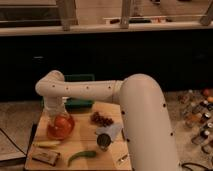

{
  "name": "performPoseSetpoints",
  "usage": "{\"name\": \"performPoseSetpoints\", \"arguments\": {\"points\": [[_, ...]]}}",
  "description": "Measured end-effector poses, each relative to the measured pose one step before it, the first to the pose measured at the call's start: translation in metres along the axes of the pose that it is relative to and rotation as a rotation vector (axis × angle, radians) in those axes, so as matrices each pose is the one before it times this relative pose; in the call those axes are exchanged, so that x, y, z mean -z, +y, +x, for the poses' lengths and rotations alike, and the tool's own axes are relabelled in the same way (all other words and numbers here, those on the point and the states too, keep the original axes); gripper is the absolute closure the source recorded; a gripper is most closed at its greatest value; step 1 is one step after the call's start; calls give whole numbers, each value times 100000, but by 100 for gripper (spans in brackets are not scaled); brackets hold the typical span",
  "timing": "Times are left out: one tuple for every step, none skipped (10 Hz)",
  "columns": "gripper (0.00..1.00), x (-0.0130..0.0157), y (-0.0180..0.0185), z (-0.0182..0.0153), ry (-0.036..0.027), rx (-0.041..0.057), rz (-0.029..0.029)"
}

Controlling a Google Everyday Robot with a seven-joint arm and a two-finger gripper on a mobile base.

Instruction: Place apple in red bowl

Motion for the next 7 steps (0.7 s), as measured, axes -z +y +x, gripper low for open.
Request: {"name": "performPoseSetpoints", "arguments": {"points": [[51,-64,116,-92,-737,-193,-331],[43,34,-10,14,-199,-61,-108],[33,8,-124,33,-246,132,-122],[23,-8,-126,33,-401,168,-271],[20,9,-44,21,-282,96,-251],[20,19,-49,46,-225,70,-210],[20,-4,3,11,-223,35,-256]]}}
